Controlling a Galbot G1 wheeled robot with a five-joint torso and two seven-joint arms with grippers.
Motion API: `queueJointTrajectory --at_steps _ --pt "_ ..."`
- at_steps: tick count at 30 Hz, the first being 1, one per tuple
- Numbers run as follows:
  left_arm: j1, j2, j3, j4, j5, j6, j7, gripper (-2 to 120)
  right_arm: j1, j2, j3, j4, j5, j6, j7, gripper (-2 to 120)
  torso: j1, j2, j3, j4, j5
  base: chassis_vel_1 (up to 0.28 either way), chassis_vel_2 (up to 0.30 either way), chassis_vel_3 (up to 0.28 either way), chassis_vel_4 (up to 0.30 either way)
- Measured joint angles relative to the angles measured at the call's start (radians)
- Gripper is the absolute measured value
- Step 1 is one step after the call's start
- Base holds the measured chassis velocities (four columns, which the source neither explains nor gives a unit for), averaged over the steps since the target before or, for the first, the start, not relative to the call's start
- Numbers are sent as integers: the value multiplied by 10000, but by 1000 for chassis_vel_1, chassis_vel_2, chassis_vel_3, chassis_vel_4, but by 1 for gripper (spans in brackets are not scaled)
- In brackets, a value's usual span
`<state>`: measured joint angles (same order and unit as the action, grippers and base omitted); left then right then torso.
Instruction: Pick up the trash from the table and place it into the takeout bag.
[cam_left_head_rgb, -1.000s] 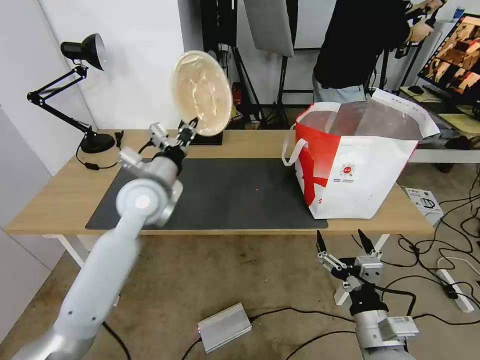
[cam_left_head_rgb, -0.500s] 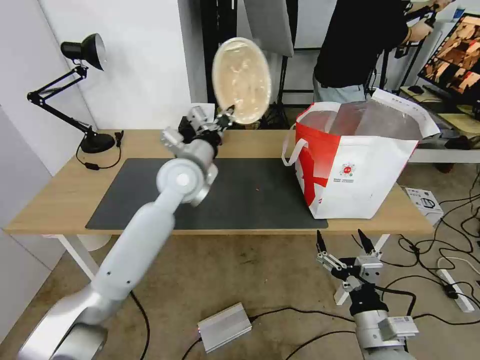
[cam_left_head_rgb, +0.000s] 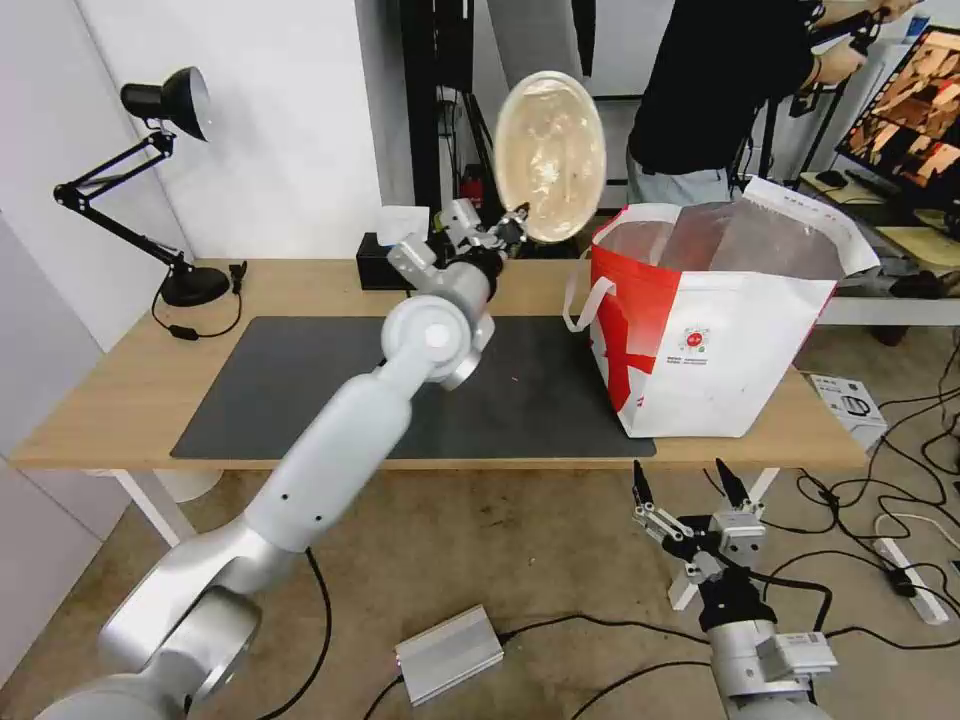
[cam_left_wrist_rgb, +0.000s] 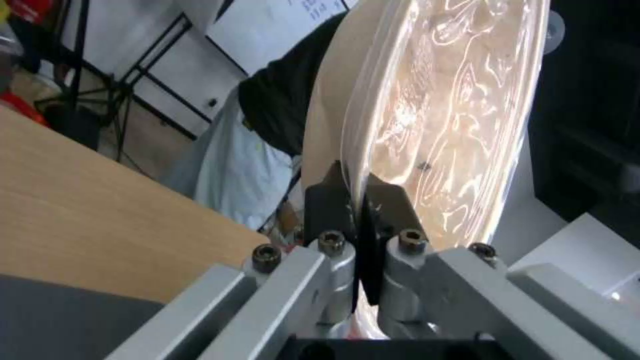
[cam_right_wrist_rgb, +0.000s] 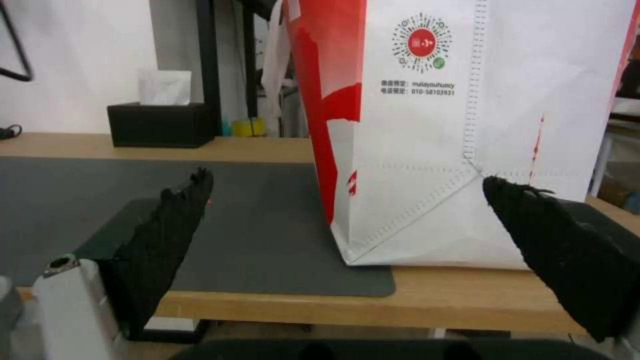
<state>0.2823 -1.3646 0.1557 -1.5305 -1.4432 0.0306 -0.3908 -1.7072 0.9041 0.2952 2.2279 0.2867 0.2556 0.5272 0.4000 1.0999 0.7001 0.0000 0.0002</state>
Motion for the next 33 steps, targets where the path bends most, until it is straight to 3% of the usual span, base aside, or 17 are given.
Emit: queueJointTrajectory --at_steps 15,25,33 --pt "-742 -844 1329 1180 285 -301 145 0 0 0 0 0 0 0 0 100 0 2 -1 0 -1 0 0 0 0" --pt "-1163 -1182 1782 1946 417 -325 158 0 0 0 0 0 0 0 0 100 0 1 -1 0 0 0 0 0 0" --pt "-1421 -1373 1848 2097 399 -326 99 0 0 0 0 0 0 0 -1 100 0 1 -1 0 -1 0 0 0 0"
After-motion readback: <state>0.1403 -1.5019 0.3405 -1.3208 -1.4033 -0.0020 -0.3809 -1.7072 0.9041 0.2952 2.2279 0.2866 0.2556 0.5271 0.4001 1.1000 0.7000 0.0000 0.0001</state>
